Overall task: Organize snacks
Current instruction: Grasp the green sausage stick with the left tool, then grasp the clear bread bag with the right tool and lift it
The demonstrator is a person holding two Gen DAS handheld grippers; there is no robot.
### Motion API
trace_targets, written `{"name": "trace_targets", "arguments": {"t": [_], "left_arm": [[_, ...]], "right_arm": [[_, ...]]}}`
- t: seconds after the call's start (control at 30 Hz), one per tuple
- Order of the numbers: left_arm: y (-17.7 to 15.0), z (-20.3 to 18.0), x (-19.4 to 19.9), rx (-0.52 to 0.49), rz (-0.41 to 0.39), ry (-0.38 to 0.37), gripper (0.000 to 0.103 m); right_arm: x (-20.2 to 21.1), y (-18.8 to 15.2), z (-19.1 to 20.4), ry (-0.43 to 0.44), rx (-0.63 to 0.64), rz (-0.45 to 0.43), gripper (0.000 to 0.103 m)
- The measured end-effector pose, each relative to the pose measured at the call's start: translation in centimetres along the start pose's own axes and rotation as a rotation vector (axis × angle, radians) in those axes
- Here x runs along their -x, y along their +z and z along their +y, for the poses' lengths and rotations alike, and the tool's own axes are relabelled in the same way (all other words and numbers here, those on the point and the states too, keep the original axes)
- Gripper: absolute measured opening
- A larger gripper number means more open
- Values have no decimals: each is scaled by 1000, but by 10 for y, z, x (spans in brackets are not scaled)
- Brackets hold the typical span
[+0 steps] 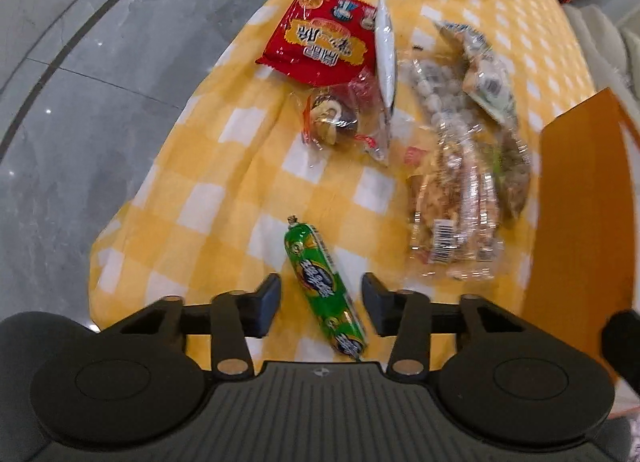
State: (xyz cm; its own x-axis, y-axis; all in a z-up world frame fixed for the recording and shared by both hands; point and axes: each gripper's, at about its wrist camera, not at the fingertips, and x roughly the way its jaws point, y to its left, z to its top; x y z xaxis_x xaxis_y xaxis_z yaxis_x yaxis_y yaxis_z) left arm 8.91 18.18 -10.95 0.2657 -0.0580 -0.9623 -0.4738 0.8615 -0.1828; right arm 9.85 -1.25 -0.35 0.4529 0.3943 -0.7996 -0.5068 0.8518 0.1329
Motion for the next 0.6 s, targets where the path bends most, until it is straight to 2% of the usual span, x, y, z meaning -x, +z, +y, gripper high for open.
{"name": "trace_targets", "arguments": {"t": [0.13, 0.2, 0.23, 0.3, 0.47, 0.6], "left_arm": [[3, -1, -10, 21, 33, -32, 38], [3, -4, -9, 1, 33, -19, 34], [2, -6, -9, -15, 31, -20, 28], [0, -8, -10, -38, 25, -18, 26], [1, -3, -9, -4, 21, -35, 25], [4, 7, -3, 39, 6, -45, 24]], "right_arm": [[-2, 1, -1, -13, 5, -6, 100], [-3, 3, -3, -23, -1, -11, 100], [-3, 4, -4, -27, -5, -11, 100], [-4, 5, -7, -34, -17, -9, 100], [-8, 5, -14, -39, -44, -11, 100], [-12, 3, -12, -7, -48, -24, 99]]}}
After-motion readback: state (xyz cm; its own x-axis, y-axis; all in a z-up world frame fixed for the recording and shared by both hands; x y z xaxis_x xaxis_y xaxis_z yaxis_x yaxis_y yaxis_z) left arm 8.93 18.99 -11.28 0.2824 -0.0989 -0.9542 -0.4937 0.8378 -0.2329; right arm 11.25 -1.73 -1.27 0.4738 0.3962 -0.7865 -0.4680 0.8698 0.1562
